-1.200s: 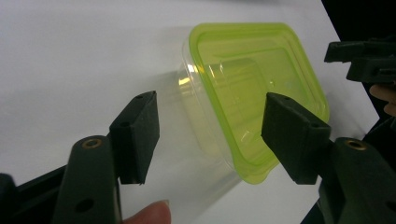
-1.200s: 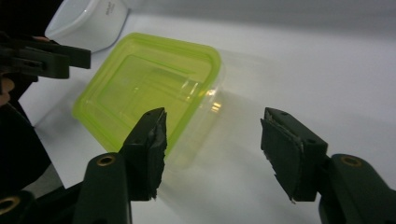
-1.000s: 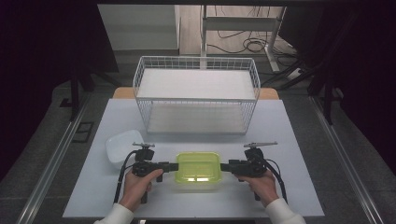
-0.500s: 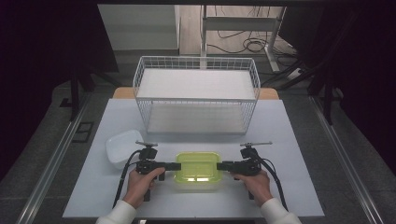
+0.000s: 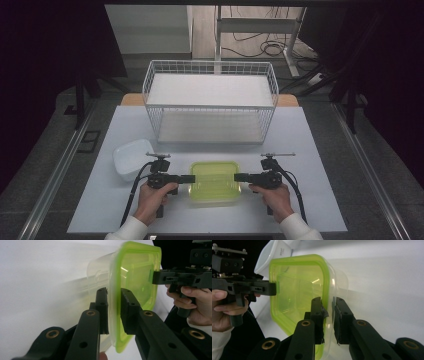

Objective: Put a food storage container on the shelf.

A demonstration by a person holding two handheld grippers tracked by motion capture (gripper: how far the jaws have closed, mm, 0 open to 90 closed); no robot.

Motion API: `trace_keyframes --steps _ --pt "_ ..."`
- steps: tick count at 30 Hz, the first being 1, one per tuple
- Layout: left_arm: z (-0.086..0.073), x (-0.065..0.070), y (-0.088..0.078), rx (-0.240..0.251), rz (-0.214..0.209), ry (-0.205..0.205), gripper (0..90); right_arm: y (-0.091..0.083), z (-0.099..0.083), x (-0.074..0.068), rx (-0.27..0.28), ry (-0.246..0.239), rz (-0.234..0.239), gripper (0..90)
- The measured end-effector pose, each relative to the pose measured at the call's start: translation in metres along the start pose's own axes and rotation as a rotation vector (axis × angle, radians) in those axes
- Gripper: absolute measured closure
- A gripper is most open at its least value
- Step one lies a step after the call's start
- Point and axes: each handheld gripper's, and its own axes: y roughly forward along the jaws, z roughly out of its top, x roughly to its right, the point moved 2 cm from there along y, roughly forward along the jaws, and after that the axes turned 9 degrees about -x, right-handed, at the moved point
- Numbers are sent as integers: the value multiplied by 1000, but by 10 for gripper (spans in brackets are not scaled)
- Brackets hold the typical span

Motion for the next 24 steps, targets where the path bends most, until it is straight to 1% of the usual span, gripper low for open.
trace_keyframes --steps 3,7,11,15,18,22,24 --pt "0 4 -3 13 -5 13 787 -5 0 -5 12 -21 -1 788" --pt "-1 10 -8 37 1 37 788 -11 1 -13 32 -67 -9 787" --pt "-3 14 -13 45 10 51 792 -15 1 -20 43 -106 -14 786" --pt "-4 14 -16 54 6 60 795 -18 1 -25 52 -141 -1 781" --pt "-5 16 -19 56 5 67 795 -19 2 -28 55 -159 -3 781" --pt "-5 20 -23 65 30 93 796 -20 2 -32 61 -181 -18 782" --pt "-5 23 -27 72 33 102 796 -21 2 -36 65 -194 -22 781"
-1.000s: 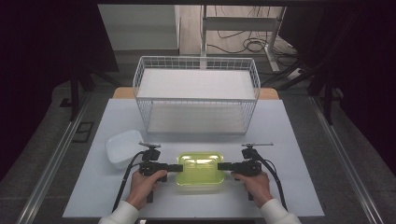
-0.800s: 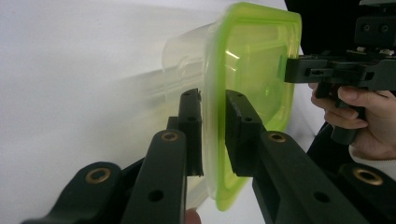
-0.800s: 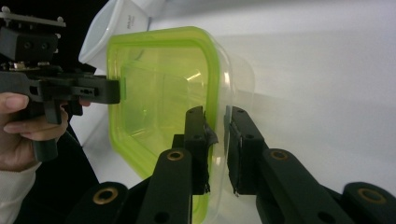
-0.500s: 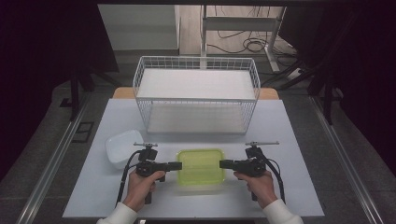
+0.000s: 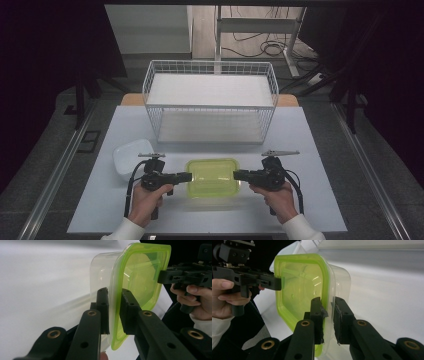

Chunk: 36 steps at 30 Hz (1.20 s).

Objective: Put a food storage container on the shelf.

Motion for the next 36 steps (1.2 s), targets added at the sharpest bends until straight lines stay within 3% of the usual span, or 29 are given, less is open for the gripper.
trace_keyframes --steps 11,27,36 --pt "8 9 -16 25 12 29 795 -7 10 -13 31 -60 -9 781" --pt "49 34 -39 73 23 95 795 -36 49 -28 106 -134 -36 781" --pt "68 41 -48 94 16 110 795 -48 68 -32 140 -146 -27 781"
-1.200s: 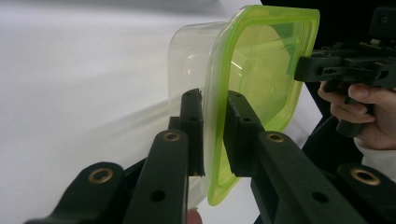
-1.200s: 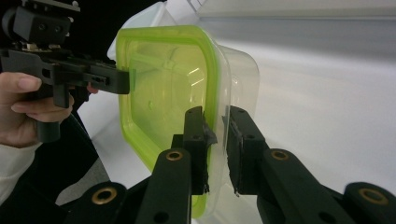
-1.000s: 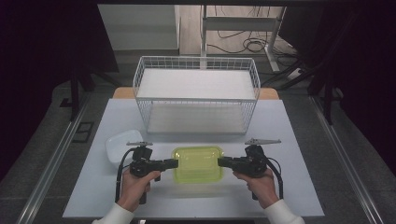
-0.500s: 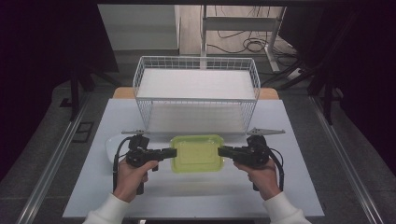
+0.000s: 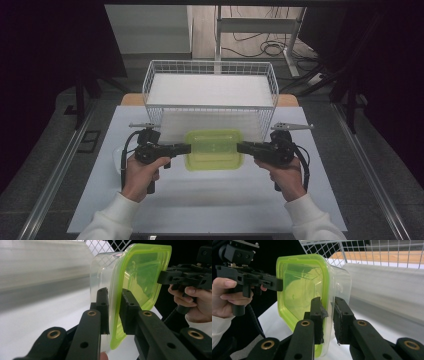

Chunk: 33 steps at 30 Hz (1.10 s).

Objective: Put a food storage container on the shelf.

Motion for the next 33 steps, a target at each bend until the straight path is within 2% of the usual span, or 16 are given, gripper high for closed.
trace_keyframes --steps 6,19,33 --pt "10 -1 -1 2 -10 -6 795 -2 10 2 8 3 4 781" --pt "35 3 -14 31 3 25 795 -6 36 0 35 -20 5 782" --pt "62 6 -24 41 11 46 794 -10 62 2 57 -21 9 783"
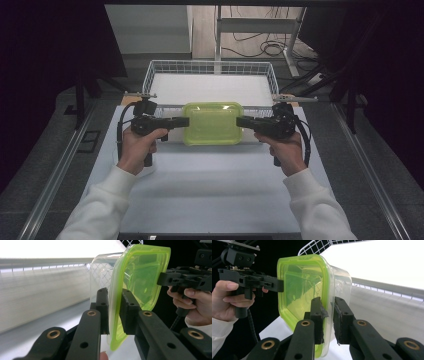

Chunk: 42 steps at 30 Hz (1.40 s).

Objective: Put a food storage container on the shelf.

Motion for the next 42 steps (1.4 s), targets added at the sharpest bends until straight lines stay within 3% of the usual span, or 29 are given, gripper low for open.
trace_keyframes --steps 14,24,34,42 --pt "27 -1 -4 4 2 19 790 0 23 8 19 -4 -10 790" --pt "47 -11 -1 5 -27 4 787 3 42 20 10 9 -6 791" --pt "78 -24 0 2 -63 -16 780 8 70 36 7 39 9 791" --pt "99 -37 7 -13 -24 -32 787 20 87 56 -12 94 17 792"
